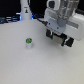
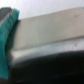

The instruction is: Open the kcup holder, insert the kcup into the holder, and close the kcup holder

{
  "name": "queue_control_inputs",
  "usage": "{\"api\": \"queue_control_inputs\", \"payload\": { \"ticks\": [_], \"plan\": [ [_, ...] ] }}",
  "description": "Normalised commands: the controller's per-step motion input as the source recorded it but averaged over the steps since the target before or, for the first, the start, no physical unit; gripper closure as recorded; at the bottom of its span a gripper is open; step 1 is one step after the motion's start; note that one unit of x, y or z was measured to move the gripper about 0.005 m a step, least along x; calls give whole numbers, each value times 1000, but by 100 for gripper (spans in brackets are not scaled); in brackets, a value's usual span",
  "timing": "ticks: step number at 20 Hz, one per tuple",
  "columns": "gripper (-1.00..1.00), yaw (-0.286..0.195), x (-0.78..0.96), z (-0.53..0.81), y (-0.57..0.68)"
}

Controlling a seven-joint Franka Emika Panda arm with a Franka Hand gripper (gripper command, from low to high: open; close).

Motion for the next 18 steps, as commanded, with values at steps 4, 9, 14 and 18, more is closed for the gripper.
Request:
{"api": "queue_control_inputs", "payload": {
  "ticks": [4, 9, 14, 18],
  "plan": [
    [-100, -86, 275, 307, -175],
    [-100, -112, 142, 401, -111],
    [-100, -150, 65, 376, -202],
    [-100, -255, -87, 346, -358]
  ]
}}
